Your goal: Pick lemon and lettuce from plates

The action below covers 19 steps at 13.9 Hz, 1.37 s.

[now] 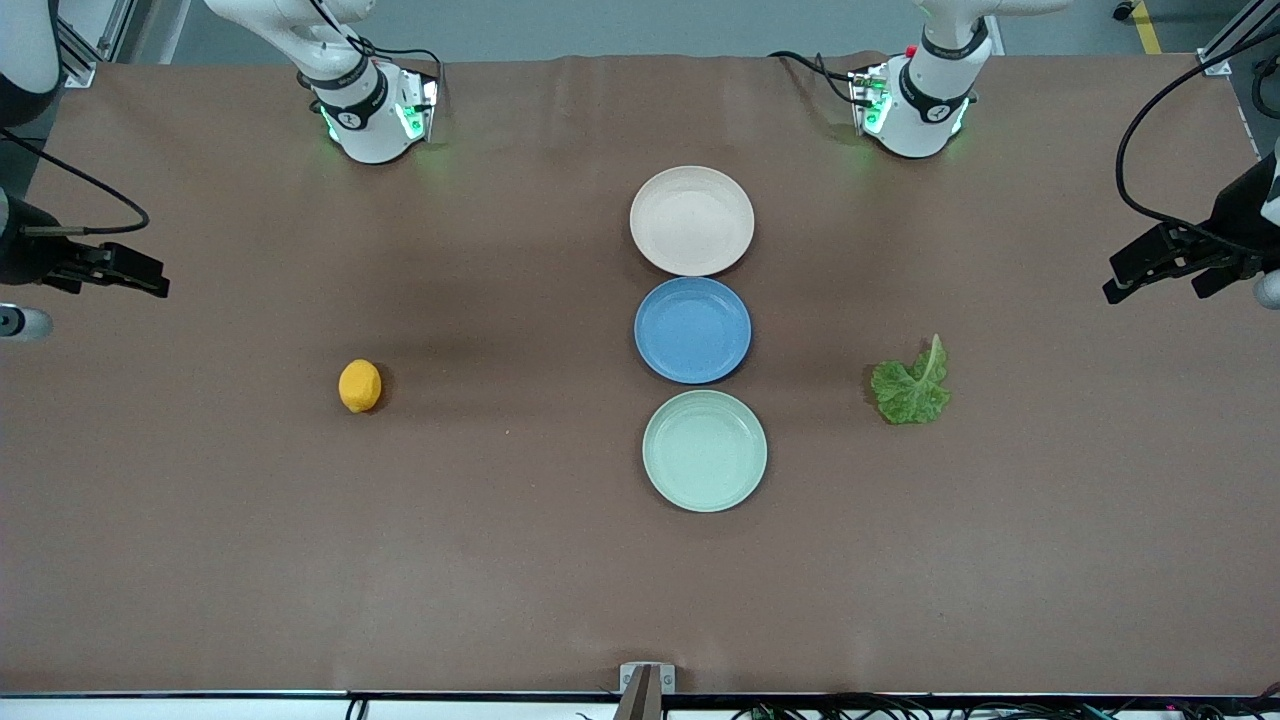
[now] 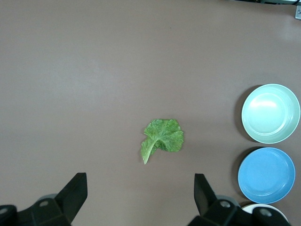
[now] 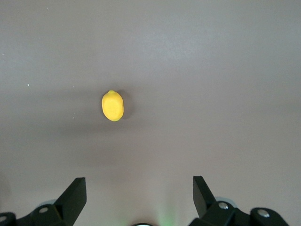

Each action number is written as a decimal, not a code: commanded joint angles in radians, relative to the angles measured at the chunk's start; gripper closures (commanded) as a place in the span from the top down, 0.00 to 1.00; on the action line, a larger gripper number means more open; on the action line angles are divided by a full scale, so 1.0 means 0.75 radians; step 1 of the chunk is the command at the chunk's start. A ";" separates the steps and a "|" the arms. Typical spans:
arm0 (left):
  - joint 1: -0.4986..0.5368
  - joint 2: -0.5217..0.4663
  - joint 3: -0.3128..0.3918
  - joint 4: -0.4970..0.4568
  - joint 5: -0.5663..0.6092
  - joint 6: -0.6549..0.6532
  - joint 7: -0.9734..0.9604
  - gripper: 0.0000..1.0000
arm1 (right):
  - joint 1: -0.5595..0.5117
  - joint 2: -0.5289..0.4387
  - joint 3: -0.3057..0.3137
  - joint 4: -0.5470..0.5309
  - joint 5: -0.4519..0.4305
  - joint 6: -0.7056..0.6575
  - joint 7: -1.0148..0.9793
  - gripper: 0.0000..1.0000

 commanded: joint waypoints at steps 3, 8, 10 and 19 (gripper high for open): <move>-0.009 0.002 0.011 0.036 -0.007 -0.032 0.012 1.00 | 0.001 0.023 0.003 0.055 0.041 -0.036 -0.010 1.00; -0.009 0.002 0.013 0.036 -0.007 -0.032 0.012 1.00 | 0.003 -0.044 0.006 -0.043 0.044 -0.081 -0.006 1.00; -0.009 0.002 0.013 0.036 -0.007 -0.032 0.012 1.00 | 0.011 -0.085 0.006 -0.084 0.044 -0.067 -0.008 1.00; -0.006 0.002 0.015 0.036 -0.007 -0.032 0.012 1.00 | 0.054 -0.187 -0.033 -0.168 0.044 -0.042 -0.014 1.00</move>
